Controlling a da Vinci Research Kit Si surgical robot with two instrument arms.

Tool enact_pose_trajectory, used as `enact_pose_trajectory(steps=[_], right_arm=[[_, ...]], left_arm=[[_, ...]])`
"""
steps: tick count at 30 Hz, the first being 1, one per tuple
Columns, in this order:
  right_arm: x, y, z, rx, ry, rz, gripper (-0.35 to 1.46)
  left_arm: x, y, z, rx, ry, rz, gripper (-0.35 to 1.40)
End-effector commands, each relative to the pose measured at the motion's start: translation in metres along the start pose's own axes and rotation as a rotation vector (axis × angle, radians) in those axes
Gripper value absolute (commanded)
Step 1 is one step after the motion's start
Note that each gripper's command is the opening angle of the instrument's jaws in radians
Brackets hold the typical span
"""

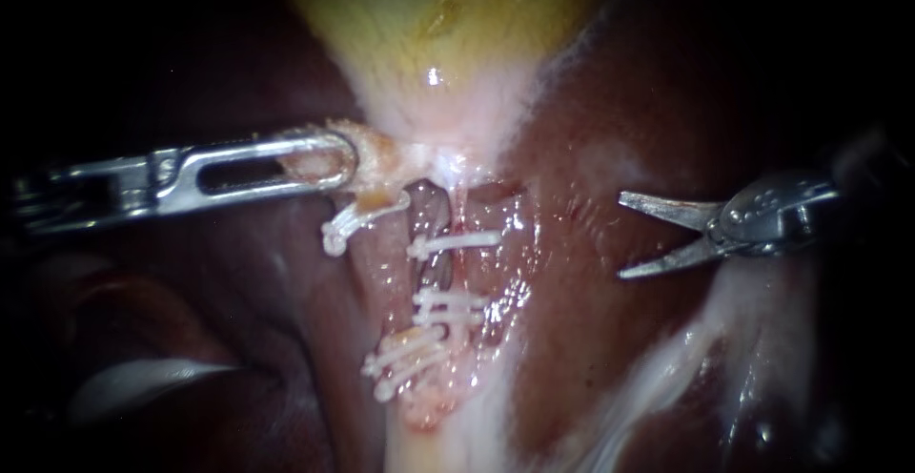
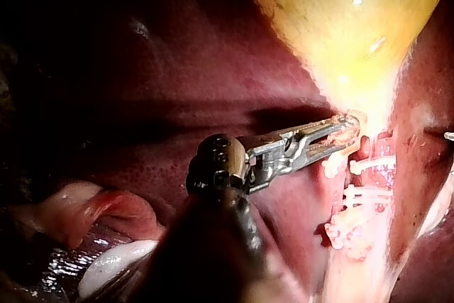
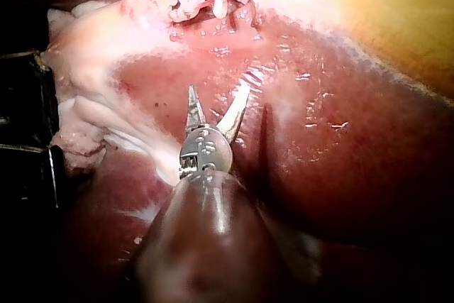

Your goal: Go to the cutting position right tube

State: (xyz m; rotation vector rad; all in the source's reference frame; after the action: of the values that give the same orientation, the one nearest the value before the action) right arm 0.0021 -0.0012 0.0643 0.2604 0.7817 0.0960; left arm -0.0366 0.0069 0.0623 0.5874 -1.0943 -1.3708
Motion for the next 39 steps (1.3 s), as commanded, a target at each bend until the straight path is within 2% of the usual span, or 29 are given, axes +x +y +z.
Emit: enact_pose_trajectory(steps=[1,6,8,13,15,18,21,24,30,39], right_arm=[[0.0001,0.0000,0.0001,0.004,0.003,0.000,1.41],[0.0005,-0.0002,0.0004,0.025,0.016,0.013,1.41],[0.0008,-0.0003,0.0007,0.046,0.030,0.044,1.41],[0.0016,-0.0004,0.0015,0.140,0.080,0.177,1.43],[0.0019,-0.0005,0.0017,0.170,0.090,0.247,1.43],[0.0023,-0.0007,0.0019,0.204,0.099,0.300,1.43],[0.0027,-0.0009,0.0021,0.264,0.113,0.380,1.43],[0.0029,-0.0008,0.0023,0.308,0.107,0.445,1.41],[0.0038,-0.0006,0.0039,0.385,0.100,0.519,1.38],[0.0049,-0.0010,0.0070,0.439,0.097,0.546,1.38]], left_arm=[[-0.0001,0.0000,-0.0002,0.003,0.002,-0.001,-0.35],[-0.0002,-0.0003,-0.0005,0.000,0.000,-0.002,-0.35],[-0.0001,-0.0006,-0.0005,-0.002,-0.001,-0.003,-0.35],[0.0002,-0.0017,-0.0003,-0.010,-0.007,-0.004,-0.35],[0.0003,-0.0020,-0.0002,-0.009,-0.006,-0.005,-0.35],[0.0004,-0.0025,-0.0002,-0.005,-0.004,-0.005,-0.35],[0.0005,-0.0027,-0.0003,-0.006,-0.005,-0.005,-0.35],[0.0005,-0.0028,-0.0003,-0.004,-0.003,-0.005,-0.35],[0.0006,-0.0030,-0.0003,-0.002,-0.002,-0.006,-0.35],[0.0007,-0.0035,-0.0005,0.000,0.000,-0.006,-0.35]])
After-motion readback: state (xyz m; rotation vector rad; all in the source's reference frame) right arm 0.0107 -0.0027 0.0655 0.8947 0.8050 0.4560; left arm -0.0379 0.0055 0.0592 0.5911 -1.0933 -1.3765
